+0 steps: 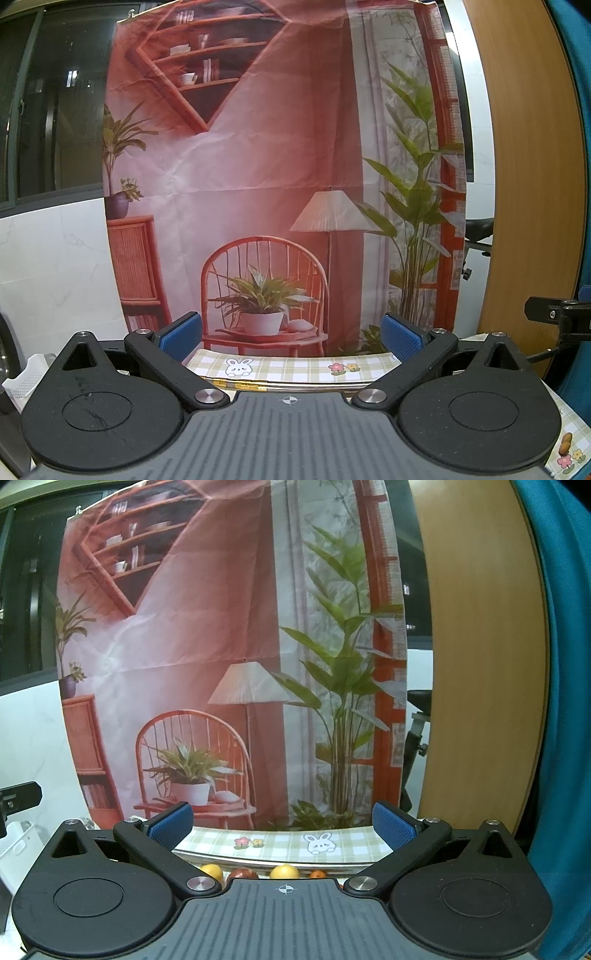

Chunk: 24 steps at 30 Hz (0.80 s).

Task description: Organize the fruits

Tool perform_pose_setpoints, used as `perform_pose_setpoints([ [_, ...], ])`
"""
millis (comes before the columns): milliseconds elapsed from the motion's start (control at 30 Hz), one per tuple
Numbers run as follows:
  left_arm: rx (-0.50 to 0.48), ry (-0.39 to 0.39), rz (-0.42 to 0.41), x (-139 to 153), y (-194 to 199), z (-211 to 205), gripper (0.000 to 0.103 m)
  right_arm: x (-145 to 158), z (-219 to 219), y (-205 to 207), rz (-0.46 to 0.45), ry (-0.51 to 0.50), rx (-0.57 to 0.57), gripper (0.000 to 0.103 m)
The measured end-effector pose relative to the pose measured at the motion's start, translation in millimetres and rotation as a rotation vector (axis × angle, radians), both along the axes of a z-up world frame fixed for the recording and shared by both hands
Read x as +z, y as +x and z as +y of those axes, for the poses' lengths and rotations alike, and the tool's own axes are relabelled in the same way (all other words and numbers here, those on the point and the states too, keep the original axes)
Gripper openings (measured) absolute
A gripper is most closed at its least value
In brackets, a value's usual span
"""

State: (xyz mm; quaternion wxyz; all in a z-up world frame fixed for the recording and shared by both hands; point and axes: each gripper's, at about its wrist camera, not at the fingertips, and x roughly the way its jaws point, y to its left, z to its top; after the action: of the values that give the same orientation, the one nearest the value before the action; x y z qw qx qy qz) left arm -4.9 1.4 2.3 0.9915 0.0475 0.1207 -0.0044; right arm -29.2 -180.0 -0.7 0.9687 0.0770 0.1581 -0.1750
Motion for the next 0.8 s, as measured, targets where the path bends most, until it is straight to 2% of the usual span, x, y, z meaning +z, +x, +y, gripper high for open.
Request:
perform_pose_setpoints([
  [800, -0.001, -0.004, -0.017, -0.5, -6.2, 0.2, 0.103, 4.8, 3.5, -5.5, -0.02, -0.007, -0.007, 0.103],
])
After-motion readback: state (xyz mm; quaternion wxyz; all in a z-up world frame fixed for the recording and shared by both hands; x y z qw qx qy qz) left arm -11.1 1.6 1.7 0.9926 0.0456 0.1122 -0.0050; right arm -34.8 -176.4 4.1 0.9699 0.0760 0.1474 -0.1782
